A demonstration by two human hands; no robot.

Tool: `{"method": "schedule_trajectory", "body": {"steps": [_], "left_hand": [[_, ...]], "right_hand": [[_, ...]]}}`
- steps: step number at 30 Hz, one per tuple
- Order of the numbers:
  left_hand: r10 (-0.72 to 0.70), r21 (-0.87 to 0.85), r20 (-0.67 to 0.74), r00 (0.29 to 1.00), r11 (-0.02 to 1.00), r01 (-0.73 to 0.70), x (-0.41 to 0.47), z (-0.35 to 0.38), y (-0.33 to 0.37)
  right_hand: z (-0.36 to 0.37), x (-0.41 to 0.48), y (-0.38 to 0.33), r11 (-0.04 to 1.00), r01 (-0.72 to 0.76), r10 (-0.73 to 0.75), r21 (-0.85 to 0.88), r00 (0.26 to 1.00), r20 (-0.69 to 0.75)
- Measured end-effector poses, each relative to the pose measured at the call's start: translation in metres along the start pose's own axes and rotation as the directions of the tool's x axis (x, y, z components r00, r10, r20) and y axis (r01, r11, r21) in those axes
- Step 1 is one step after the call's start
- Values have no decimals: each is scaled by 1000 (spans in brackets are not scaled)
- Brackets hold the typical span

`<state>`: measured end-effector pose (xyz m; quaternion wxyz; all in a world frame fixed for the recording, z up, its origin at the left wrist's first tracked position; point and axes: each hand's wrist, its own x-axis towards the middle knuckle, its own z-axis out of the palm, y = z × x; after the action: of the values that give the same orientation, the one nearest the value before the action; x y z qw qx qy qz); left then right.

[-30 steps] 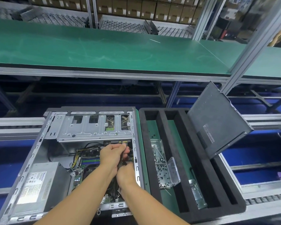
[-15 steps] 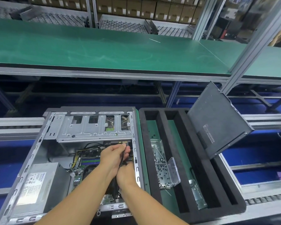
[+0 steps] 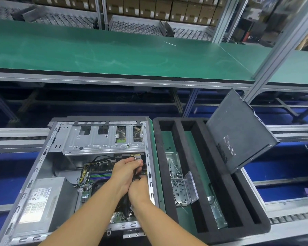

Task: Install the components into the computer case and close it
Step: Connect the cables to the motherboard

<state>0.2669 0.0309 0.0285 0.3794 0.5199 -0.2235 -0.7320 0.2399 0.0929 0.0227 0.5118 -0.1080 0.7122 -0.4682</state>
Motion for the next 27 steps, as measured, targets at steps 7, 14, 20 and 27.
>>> {"method": "schedule_trajectory", "body": {"steps": [7,14,20,27], "left_hand": [[159,123,-108,981,982,-145,-1,1,-4],[312,463,-57,948,850,-252,0,-4,1],[401,513,-69,914,800,-312,-2,0,-1],[345,618,157,925,697,-364,3,-18,11]], "right_hand": [[-1,-7,-1,996,83,-83,-13,996,12],[1,-6,-1,1000,20,-19,-6,1000,23],[0,-7,-3,999,41,-40,-19,998,44],[-3,-3,-3,988,22,-19,-150,1000,19]]}}
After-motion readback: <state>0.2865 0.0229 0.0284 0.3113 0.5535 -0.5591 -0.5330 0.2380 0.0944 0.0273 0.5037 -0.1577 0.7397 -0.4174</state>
